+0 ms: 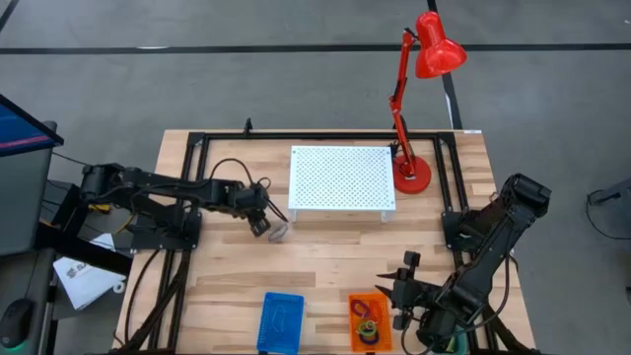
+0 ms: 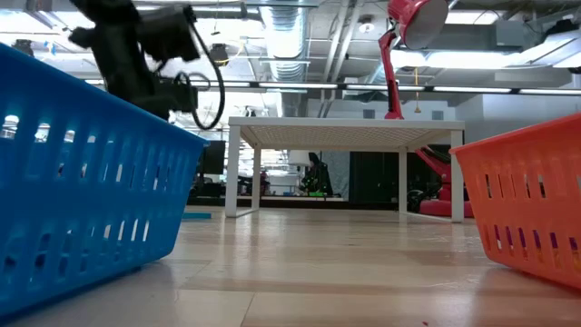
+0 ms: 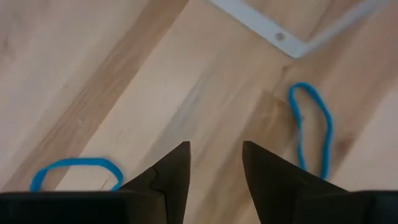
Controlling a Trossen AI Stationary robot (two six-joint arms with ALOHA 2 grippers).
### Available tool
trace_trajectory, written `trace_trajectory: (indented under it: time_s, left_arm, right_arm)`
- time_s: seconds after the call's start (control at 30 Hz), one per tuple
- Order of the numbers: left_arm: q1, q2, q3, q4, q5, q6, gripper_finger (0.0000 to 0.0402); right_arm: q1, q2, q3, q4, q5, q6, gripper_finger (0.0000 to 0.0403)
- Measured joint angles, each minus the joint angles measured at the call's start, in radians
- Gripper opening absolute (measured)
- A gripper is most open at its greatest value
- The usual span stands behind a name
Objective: Pick & Place Office Desk Supplies
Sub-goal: Put the blue rubber band into the blue bin
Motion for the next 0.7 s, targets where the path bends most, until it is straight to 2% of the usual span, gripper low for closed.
trace_trajectory:
  time_s: [0.2,0.33,0.7]
  left_arm:
    - [0.024,0.0,-0.125,0.167,0.113,0.016,0.014]
    - [-0.023,0.0,-0.191,0.273,0.111,0.002,0.014]
    - [-0.239,0.0,-0.304,0.559,-0.057,-0.029,0.014]
  right_arm:
    - [0.0,0.0,0.0,-0.006,-0.001,0.0,0.0113]
    - [0.002,0.0,0.0,-0.006,-0.002,0.005,0.0113]
    - [0.002,0.0,0.0,-0.005,-0.003,0.008,0.0113]
